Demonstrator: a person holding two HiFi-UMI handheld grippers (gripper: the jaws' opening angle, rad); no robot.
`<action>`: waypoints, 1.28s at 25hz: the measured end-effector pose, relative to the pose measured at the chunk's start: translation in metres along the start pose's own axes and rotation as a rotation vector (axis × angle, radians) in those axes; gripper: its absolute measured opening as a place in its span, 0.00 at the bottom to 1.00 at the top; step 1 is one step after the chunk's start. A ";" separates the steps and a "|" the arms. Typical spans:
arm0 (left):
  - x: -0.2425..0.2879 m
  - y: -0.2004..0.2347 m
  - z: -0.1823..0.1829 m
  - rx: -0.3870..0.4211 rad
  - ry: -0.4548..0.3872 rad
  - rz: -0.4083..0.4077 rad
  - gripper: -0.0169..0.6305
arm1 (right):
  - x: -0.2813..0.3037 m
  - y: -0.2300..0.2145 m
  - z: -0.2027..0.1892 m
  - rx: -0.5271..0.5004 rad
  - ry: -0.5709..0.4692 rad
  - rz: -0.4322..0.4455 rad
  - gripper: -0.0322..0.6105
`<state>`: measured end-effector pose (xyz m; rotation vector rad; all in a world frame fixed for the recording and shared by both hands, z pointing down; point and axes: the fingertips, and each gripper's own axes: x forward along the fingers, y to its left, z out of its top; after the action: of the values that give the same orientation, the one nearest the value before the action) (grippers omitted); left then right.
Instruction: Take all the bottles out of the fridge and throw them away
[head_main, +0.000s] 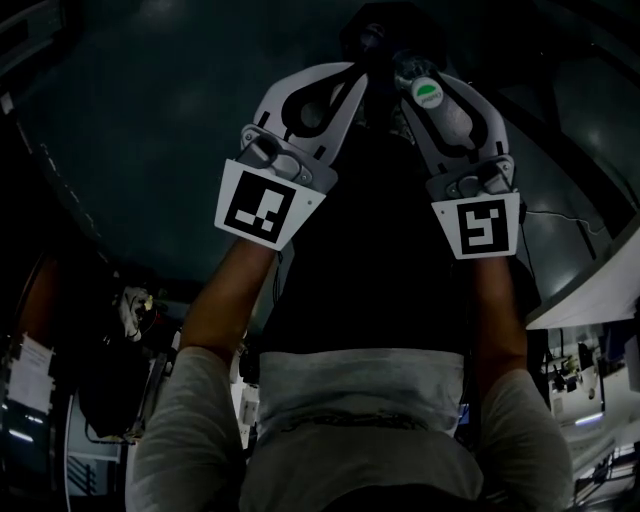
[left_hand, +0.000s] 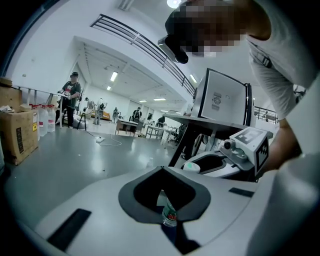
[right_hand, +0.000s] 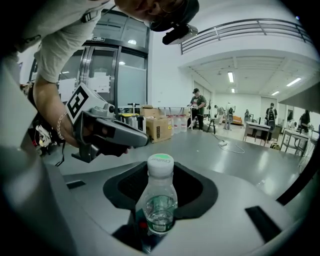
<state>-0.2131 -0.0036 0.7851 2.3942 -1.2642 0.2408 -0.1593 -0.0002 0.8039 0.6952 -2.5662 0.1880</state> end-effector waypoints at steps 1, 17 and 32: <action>0.003 0.003 -0.005 0.004 0.002 -0.002 0.05 | 0.004 -0.002 -0.004 0.002 -0.001 -0.001 0.31; 0.051 0.033 -0.083 0.055 0.026 -0.021 0.05 | 0.043 -0.025 -0.082 0.036 -0.008 0.019 0.31; 0.057 0.025 -0.082 0.056 0.029 -0.032 0.05 | 0.044 -0.039 -0.086 0.091 -0.057 -0.058 0.34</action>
<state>-0.1978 -0.0226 0.8846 2.4471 -1.2211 0.3038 -0.1376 -0.0321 0.9009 0.8196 -2.6012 0.2713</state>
